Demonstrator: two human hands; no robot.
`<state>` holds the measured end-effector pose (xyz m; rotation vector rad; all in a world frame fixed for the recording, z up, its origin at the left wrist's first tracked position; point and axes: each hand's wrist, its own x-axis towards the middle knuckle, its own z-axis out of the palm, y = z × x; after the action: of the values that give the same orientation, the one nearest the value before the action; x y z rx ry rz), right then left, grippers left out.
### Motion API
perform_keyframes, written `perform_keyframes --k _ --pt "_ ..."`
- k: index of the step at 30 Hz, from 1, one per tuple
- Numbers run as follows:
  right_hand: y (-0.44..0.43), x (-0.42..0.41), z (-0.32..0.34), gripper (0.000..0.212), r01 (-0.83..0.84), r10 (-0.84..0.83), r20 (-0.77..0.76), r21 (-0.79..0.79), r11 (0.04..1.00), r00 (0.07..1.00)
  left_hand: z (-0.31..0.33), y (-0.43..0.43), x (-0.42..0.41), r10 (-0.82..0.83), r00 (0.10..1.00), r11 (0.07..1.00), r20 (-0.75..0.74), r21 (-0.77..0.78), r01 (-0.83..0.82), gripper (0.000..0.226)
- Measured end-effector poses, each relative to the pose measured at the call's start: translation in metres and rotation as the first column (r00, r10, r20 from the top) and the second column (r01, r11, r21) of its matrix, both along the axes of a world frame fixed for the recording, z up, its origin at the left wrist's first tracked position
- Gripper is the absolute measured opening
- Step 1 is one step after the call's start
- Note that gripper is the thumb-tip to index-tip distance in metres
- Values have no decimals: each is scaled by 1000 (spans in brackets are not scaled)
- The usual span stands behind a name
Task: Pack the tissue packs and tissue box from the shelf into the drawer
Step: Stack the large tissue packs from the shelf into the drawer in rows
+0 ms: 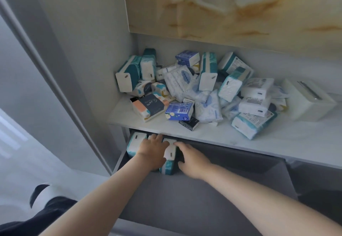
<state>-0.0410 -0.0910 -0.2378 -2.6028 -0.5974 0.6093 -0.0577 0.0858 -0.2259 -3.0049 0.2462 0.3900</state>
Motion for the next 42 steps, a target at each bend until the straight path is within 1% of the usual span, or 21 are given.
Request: perform_keyframes --k 3,6,8,10,12,14,15,17,18,20,21,22,24,26,28,31,33,35,37,40,42 --pt "-34 11 40 35 -116 136 175 -119 986 975 27 -19 4 4 1000 996 2 -94 -4 45" --pt "-78 24 73 28 -113 162 292 -175 978 943 49 -49 10 35 999 964 26 -263 -26 36" --pt "-112 33 91 28 -73 136 354 -185 980 925 58 -74 16 71 996 921 48 -386 -47 33" --pt "-146 42 102 27 -10 82 411 -174 985 908 66 -104 23 83 995 879 54 -475 -48 34" --pt "-175 51 106 25 83 14 469 -185 979 883 72 -135 34 71 995 856 71 -516 -25 38" --pt "-195 60 107 27 218 -92 508 -194 957 856 74 -164 48 67 994 848 87 -530 -11 43" --pt "-203 65 107 33 286 -155 507 -191 939 848 75 -177 55 70 993 846 90 -533 -12 46" --pt "-216 73 105 52 379 -281 433 -157 912 856 77 -201 68 86 992 835 88 -550 -24 55" --pt "-220 76 102 59 394 -328 362 -122 911 872 77 -210 74 96 992 825 80 -564 -34 61" --pt "-230 80 99 64 386 -369 214 -41 922 904 74 -229 87 124 991 794 38 -604 -76 75" --pt "-232 79 99 64 372 -365 164 -16 928 917 71 -236 94 146 989 771 -5 -625 -117 82" --pt "-234 78 99 64 354 -350 146 -6 935 925 68 -243 99 166 985 754 -47 -637 -157 89" --pt "-236 75 100 63 319 -309 190 -23 948 932 60 -254 106 206 977 746 -59 -637 -196 96" --pt "-239 73 102 61 291 -265 270 -58 955 926 54 -262 107 260 966 763 -4 -612 -208 94" --pt "-244 75 102 59 264 -233 297 -65 962 926 50 -264 104 293 955 771 37 -600 -213 91" --pt "-251 80 99 62 212 -183 300 -66 975 936 50 -259 94 301 953 742 16 -632 -224 88" --pt "-249 80 97 66 179 -141 341 -81 981 930 53 -251 85 280 960 753 28 -626 -202 82" --pt "-242 77 96 69 138 -84 403 -104 985 911 58 -239 76 280 960 738 27 -645 -198 76" --pt "-234 71 96 74 94 -22 474 -128 987 880 65 -225 68 303 953 693 -25 -680 -238 73" --pt "-220 60 92 78 36 61 565 -158 987 823 74 -199 54 317 936 612 -152 -721 -324 77" --pt "-213 54 88 80 16 87 575 -172 985 814 78 -179 44 311 921 509 -236 -776 -371 71"
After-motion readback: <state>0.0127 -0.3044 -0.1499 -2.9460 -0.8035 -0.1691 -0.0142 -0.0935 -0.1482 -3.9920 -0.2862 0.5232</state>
